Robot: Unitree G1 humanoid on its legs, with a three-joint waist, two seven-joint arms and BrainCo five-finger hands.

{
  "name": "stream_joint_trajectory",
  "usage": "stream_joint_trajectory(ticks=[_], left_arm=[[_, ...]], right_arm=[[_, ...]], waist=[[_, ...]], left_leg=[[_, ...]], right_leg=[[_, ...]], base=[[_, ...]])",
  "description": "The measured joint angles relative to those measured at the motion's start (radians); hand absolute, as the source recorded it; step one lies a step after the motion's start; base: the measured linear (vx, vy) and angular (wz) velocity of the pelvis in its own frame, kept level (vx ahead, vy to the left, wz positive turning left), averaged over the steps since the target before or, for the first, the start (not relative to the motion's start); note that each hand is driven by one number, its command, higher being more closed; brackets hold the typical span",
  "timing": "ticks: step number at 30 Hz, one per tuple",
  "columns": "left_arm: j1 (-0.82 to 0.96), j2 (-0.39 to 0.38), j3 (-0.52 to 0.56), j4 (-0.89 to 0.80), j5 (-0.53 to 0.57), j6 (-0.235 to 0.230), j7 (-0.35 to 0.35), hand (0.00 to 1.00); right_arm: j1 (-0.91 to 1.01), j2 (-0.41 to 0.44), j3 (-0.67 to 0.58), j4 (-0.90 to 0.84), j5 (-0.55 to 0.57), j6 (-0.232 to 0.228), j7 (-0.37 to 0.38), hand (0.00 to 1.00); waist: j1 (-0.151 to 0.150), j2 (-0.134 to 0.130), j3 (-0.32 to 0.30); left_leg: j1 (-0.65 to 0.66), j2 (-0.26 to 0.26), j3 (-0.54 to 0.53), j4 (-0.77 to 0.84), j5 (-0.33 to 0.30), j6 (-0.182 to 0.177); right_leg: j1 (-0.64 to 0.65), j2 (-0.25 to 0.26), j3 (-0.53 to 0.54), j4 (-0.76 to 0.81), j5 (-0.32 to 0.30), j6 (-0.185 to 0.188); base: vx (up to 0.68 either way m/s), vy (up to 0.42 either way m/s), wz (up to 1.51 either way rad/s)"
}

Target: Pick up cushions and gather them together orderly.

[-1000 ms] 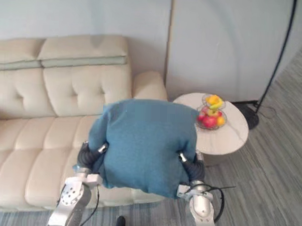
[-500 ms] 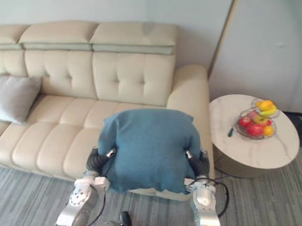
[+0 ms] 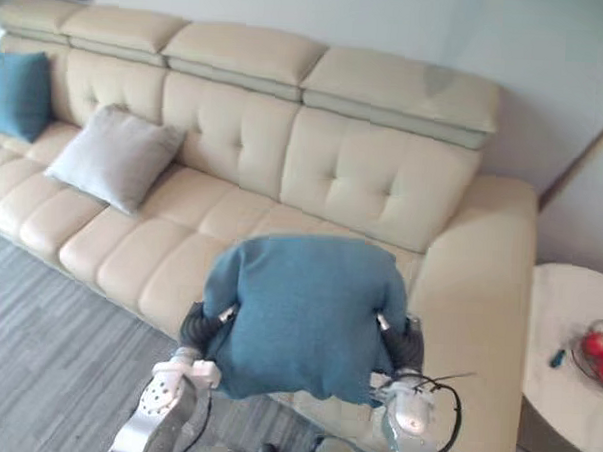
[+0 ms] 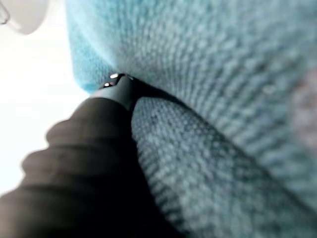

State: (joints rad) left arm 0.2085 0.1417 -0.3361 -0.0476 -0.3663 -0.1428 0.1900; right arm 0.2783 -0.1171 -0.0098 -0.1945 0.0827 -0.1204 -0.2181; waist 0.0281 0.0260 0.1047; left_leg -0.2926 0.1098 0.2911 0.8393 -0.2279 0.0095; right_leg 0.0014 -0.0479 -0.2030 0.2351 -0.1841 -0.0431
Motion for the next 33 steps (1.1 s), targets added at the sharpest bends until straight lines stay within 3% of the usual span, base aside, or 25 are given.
stream_joint_trajectory(ticks=[2,3,5,6,7,10,18,22,28,33], left_arm=[[0.006,-0.006,0.005,-0.017,-0.001,-0.003,0.000,1.00],[0.005,-0.013,0.013,-0.022,0.000,-0.004,-0.001,1.00],[0.007,-0.020,0.017,-0.024,0.000,-0.004,-0.001,1.00],[0.015,-0.016,0.017,-0.029,0.001,-0.005,-0.001,1.00],[0.013,-0.004,0.018,-0.028,0.002,-0.003,-0.001,1.00],[0.021,0.000,0.018,-0.028,0.004,0.003,-0.001,1.00],[0.031,0.005,0.003,-0.024,0.017,0.001,0.000,1.00],[0.026,0.005,-0.005,-0.007,0.053,0.001,0.002,1.00],[-0.046,0.005,-0.015,0.014,0.102,0.002,0.035,1.00],[-0.162,0.004,-0.009,0.013,0.132,0.001,0.101,1.00]], right_arm=[[-0.024,-0.001,0.000,-0.027,0.000,-0.019,-0.001,1.00],[-0.041,0.000,0.000,-0.026,0.000,-0.026,-0.002,1.00],[-0.042,-0.001,0.000,-0.026,0.000,-0.026,-0.005,1.00],[-0.042,0.003,0.001,-0.018,0.000,-0.027,-0.006,1.00],[-0.037,0.033,0.000,0.003,-0.001,-0.025,-0.006,1.00],[-0.015,0.073,-0.006,0.013,-0.001,-0.024,-0.007,1.00],[0.003,0.076,-0.014,0.032,-0.002,-0.023,-0.002,1.00],[-0.001,0.069,-0.020,0.113,-0.007,-0.023,-0.009,1.00],[-0.058,0.033,-0.019,0.147,-0.086,-0.004,-0.058,1.00],[-0.184,0.029,-0.018,0.140,-0.133,-0.004,-0.112,1.00]], waist=[[0.015,-0.006,0.001],[0.021,0.000,-0.002],[0.023,0.015,-0.011],[0.023,0.024,-0.022],[0.014,-0.012,-0.024],[0.006,-0.049,-0.029],[0.002,-0.064,-0.047],[-0.033,-0.065,-0.050],[-0.049,-0.062,-0.051],[-0.044,-0.058,-0.049]], left_leg=[[-0.039,0.056,-0.056,-0.058,-0.033,-0.024],[-0.035,0.067,-0.122,-0.179,-0.032,-0.035],[0.016,0.076,-0.257,-0.428,0.058,-0.063],[0.039,0.079,-0.304,-0.500,0.125,-0.166],[0.051,0.044,-0.279,-0.508,0.120,-0.148],[0.068,-0.002,-0.212,-0.505,0.099,-0.110],[0.121,-0.013,-0.108,-0.581,0.103,-0.103],[0.121,-0.012,-0.103,-0.654,0.146,-0.114],[0.091,-0.010,-0.076,-0.794,0.235,-0.110],[0.011,-0.013,-0.050,-0.832,0.280,-0.096]], right_leg=[[0.001,-0.003,0.048,0.000,0.000,0.000],[0.000,-0.007,0.079,0.000,0.000,0.001],[0.001,-0.009,0.122,0.002,-0.006,0.017],[0.002,-0.010,0.155,-0.003,-0.025,0.076],[-0.001,-0.048,0.179,-0.024,-0.022,0.098],[-0.001,-0.108,0.217,-0.049,0.011,0.134],[-0.036,-0.128,0.296,-0.087,0.024,0.143],[-0.071,-0.120,0.305,-0.105,0.029,0.139],[-0.162,-0.105,0.333,-0.143,0.097,0.133],[-0.269,-0.104,0.350,-0.155,0.142,0.145]], base=[[0.23,0.096,-0.86],[0.22,0.212,-0.74],[0.26,0.374,-0.77],[0.24,0.401,-0.64],[0.18,0.313,-0.55],[0.14,0.253,-0.36],[0.03,0.052,-0.40],[-0.02,-0.060,-0.13],[-0.03,-0.027,-0.17],[-0.08,0.008,-0.11]])
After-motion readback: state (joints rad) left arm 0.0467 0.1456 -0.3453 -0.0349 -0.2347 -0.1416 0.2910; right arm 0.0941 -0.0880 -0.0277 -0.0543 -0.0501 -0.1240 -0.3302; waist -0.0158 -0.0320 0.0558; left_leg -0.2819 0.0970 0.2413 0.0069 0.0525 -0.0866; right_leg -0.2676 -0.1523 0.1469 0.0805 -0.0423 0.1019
